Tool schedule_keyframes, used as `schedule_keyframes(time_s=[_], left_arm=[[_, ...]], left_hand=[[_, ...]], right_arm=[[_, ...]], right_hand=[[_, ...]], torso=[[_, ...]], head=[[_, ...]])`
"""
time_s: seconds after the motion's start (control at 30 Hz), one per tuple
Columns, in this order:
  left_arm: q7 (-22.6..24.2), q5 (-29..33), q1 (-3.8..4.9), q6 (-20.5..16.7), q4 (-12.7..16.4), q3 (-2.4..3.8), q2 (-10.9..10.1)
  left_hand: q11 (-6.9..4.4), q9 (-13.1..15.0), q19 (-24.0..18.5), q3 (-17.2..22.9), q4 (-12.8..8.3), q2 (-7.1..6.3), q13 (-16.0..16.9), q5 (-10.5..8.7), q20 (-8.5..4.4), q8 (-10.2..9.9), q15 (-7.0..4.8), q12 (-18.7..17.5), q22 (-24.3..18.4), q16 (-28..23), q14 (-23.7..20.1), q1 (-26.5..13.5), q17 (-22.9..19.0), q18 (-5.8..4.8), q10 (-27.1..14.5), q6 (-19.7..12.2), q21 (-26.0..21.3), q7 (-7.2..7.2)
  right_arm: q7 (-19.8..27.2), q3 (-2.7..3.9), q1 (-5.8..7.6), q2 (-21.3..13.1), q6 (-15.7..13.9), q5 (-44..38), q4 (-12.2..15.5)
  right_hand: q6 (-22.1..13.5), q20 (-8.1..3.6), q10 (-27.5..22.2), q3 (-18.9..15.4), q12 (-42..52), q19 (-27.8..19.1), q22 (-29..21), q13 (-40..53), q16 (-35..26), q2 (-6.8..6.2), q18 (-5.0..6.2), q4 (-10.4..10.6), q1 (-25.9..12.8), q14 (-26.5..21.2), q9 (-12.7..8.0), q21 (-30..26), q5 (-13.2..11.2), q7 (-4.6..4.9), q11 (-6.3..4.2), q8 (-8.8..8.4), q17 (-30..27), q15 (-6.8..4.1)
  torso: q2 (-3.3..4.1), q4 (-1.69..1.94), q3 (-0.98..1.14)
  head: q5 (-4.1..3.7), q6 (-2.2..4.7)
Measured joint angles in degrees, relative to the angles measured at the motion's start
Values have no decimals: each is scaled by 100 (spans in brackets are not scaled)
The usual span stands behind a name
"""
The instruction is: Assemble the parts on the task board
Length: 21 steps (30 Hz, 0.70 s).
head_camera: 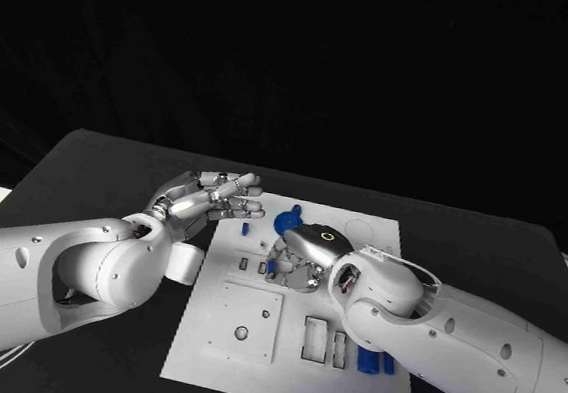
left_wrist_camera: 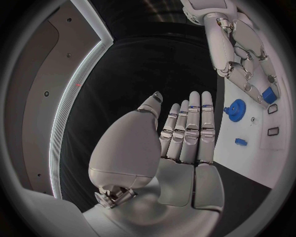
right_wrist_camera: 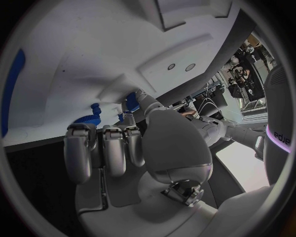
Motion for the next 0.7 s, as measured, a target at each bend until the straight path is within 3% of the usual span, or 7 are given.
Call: schedule_keyframes(time_s=[0.1, 0.2, 0.3, 0.7], left_arm=[[0, 0, 0, 1, 1, 0, 0], [0, 0, 0, 2, 2, 0, 0], [-1, 0, 0, 3, 2, 0, 0], [-7, 0, 0, 8, 3, 0, -2]], left_hand=[[0, 0, 0, 0, 0, 0, 0, 0, 0, 0, 0, 0, 0, 0, 0, 0, 2, 0, 0, 0, 0, 0], [0, 0, 0, 0, 0, 0, 0, 0, 0, 0, 0, 0, 0, 0, 0, 0, 6, 0, 0, 0, 0, 0], [0, 0, 0, 0, 0, 0, 0, 0, 0, 0, 0, 0, 0, 0, 0, 0, 6, 0, 0, 0, 0, 0], [0, 0, 0, 0, 0, 0, 0, 0, 0, 0, 0, 0, 0, 0, 0, 0, 5, 0, 0, 0, 0, 0]], right_arm=[[-35, -2, -2, 3, -17, -34, 0], [-71, -7, -4, 8, -45, -64, -3], [-101, -13, -9, 13, -75, -86, -11], [-156, -38, -31, 21, -194, -143, -20]], right_hand=[[0, 0, -1, -53, -79, 0, 0, 0, 0, -87, 0, 53, -95, 0, 0, -23, -4, 1, -1, -46, 0, 0], [-105, 0, 24, -124, -212, 0, -1, 0, 0, -155, 0, 124, -232, 0, -40, -23, -67, 102, 24, -129, 0, 0], [-284, 0, -2, -170, -274, 0, -1, -1, 0, -217, 0, 171, -294, 1, -108, -49, -67, 135, 62, -195, -1, 42], [-498, 43, 19, -350, -591, 1, -2, -1, -23, -383, 0, 304, -377, -1, -167, -98, -155, 206, 122, -194, -1, 83]], torso=[[1, -1, 0], [1, -1, 0], [1, -2, 0], [1, -4, 1]], head=[[2, -1], [5, -3], [12, -4], [11, -6]])
